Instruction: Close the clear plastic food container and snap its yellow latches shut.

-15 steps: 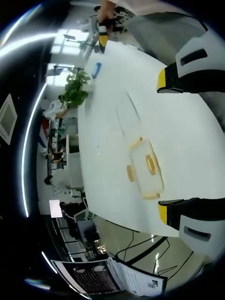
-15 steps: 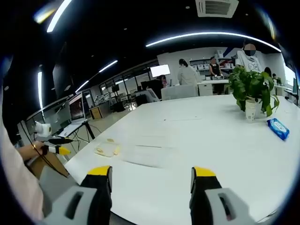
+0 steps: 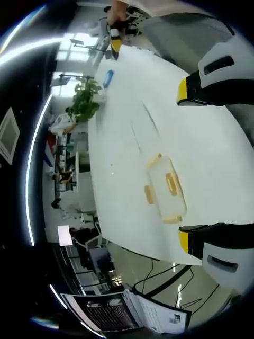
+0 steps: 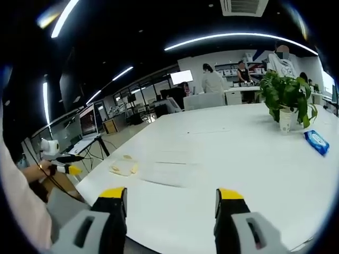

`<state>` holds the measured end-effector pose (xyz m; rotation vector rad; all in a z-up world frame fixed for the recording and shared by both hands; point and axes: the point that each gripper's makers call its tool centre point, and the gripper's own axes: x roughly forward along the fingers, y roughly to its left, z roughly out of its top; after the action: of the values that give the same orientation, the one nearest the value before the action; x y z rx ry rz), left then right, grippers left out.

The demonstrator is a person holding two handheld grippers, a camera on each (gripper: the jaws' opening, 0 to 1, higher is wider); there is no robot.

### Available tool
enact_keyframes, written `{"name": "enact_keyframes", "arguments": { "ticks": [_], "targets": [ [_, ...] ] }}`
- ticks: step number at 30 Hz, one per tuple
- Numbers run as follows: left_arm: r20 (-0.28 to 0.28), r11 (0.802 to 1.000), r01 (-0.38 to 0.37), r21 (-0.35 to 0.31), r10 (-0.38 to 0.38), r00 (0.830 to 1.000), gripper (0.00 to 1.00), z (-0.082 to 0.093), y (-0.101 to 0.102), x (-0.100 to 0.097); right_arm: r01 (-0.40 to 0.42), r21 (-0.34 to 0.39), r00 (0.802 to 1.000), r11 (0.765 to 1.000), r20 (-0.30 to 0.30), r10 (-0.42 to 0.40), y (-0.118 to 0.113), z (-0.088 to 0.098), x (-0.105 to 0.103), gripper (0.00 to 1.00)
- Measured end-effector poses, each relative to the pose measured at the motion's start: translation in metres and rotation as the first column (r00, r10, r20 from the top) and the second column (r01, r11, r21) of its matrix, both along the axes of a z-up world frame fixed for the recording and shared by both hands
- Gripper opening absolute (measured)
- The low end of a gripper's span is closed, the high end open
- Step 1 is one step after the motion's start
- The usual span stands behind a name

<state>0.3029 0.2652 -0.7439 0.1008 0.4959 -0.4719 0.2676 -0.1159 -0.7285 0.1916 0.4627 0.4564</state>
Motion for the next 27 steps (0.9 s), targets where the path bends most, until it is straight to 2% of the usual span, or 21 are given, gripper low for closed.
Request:
{"name": "enact_keyframes", "arguments": {
  "ticks": [19,27],
  "targets": [
    [-0.014,0.999,0.023,0.024,-0.022,1.000,0.91,-0.0012,-0.0028,0.0009,-0.007,-0.003,1.000,1.000,-0.016,0.007,0.0023,-0.0053,-0.0024,0.66],
    [-0.038,0.999,0.022,0.048,-0.020,0.999,0.90,-0.0080,-0.0010,-0.0010,-0.010,-0.005,1.000,1.000,-0.010,0.010,0.0029,-0.0054,-0.0021,0.65]
  ]
}}
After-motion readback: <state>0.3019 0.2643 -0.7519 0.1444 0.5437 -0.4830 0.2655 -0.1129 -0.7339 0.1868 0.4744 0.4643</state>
